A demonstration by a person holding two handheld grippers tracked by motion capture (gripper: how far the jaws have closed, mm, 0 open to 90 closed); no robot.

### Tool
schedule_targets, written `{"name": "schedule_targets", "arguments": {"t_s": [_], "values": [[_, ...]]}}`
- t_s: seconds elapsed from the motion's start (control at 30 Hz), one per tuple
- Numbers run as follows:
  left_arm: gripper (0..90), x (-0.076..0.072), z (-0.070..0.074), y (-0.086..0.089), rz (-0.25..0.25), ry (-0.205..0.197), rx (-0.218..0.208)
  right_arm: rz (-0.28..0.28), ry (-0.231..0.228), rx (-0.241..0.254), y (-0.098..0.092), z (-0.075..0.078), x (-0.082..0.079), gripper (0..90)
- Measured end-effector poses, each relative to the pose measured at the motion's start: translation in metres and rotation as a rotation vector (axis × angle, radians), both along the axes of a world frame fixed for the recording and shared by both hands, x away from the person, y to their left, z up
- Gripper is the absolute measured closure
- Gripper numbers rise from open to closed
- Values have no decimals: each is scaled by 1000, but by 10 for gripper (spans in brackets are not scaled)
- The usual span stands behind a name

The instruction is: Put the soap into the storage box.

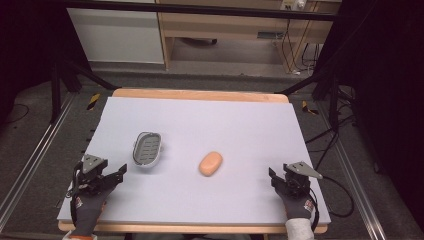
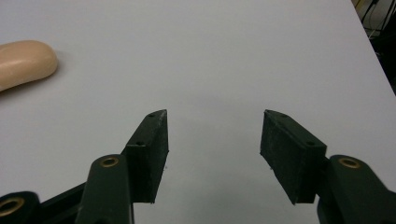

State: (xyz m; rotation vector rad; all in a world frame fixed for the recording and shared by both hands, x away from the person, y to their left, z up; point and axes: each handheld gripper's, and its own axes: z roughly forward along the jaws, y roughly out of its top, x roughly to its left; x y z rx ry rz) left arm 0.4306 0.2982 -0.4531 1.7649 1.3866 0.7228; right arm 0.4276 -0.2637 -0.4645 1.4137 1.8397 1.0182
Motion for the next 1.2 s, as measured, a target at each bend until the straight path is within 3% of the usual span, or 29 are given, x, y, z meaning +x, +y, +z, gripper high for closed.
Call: {"name": "schedule_targets", "arguments": {"t_s": [0.57, 1.2], "values": [[282, -6, 11, -11, -11, -22, -2, -9, 17, -7, -2, -3, 0, 414], [266, -9, 23, -38, -80, -45, -10, -8, 17, -16, 0, -2, 1, 411]]}}
